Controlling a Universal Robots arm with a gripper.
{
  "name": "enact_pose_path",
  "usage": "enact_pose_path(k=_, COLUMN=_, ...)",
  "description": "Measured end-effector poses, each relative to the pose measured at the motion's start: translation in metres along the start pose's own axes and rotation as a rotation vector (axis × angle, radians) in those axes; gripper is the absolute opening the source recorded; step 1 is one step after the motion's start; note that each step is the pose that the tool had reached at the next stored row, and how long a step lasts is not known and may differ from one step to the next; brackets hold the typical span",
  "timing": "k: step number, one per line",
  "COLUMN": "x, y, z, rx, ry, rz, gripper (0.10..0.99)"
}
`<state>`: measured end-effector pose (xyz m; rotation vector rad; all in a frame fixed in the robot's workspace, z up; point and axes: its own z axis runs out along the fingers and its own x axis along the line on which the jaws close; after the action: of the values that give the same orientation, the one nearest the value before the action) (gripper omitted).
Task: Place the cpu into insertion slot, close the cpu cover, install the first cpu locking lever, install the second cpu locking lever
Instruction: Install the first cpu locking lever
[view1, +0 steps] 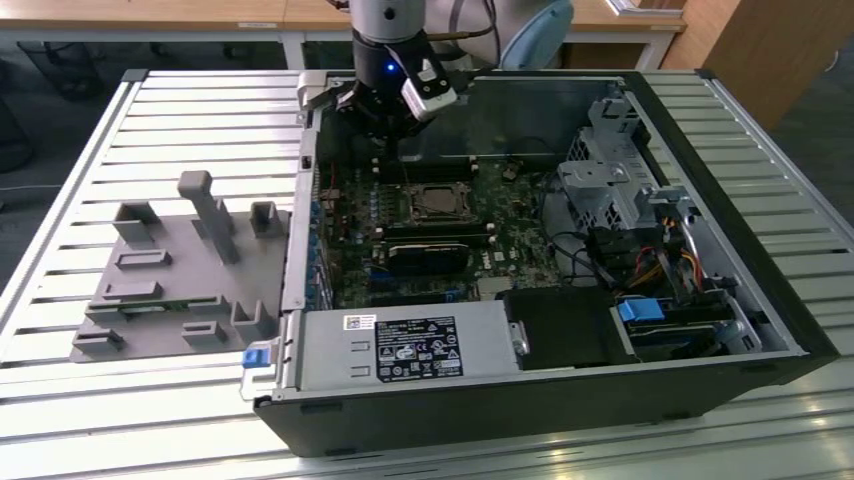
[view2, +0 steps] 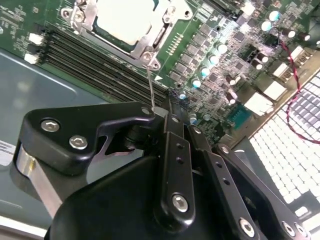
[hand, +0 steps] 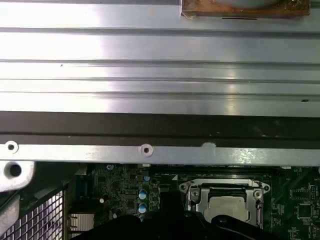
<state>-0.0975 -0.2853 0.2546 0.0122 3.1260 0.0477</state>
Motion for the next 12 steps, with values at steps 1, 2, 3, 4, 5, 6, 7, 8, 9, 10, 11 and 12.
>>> enact_pose_path(k=1, x=-0.0018, y=0.0004, z=0.0001, rx=0.0, ry=0.0, rz=0.0, gripper=0.106)
enact_pose_path(k=2, x=-0.0038, y=0.0008, z=0.0002, rx=0.0, ry=0.0, rz=0.0, gripper=0.106)
enact_pose_path(k=3, x=-0.0061, y=0.0013, z=0.0004, rx=0.0, ry=0.0, rz=0.0, gripper=0.106)
enact_pose_path(k=4, x=-0.0086, y=0.0016, z=0.0006, rx=0.0, ry=-0.0001, rz=0.0, gripper=0.106)
enact_pose_path(k=5, x=-0.0112, y=0.002, z=0.0008, rx=0.0, ry=-0.0001, rz=0.0, gripper=0.106)
enact_pose_path(k=6, x=-0.0142, y=0.0022, z=0.001, rx=0.0, ry=0.0, rz=0.0, gripper=0.106)
enact_pose_path(k=7, x=-0.017, y=0.0024, z=0.0013, rx=0.0, ry=0.0, rz=0.0, gripper=0.106)
enact_pose_path(k=8, x=-0.0198, y=0.0026, z=0.0015, rx=0.0, ry=0.0, rz=0.0, gripper=0.106)
enact_pose_path(k=9, x=-0.0228, y=0.0027, z=0.0018, rx=0.0, ry=0.0, rz=0.0, gripper=0.106)
enact_pose_path(k=10, x=-0.0258, y=0.0029, z=0.002, rx=0.0, ry=0.0, rz=0.0, gripper=0.106)
enact_pose_path(k=11, x=-0.0299, y=0.003, z=0.0023, rx=0.0, ry=0.0, rz=0.0, gripper=0.106)
enact_pose_path(k=12, x=-0.0343, y=0.0031, z=0.0026, rx=0.0, ry=0.0, rz=0.0, gripper=0.106)
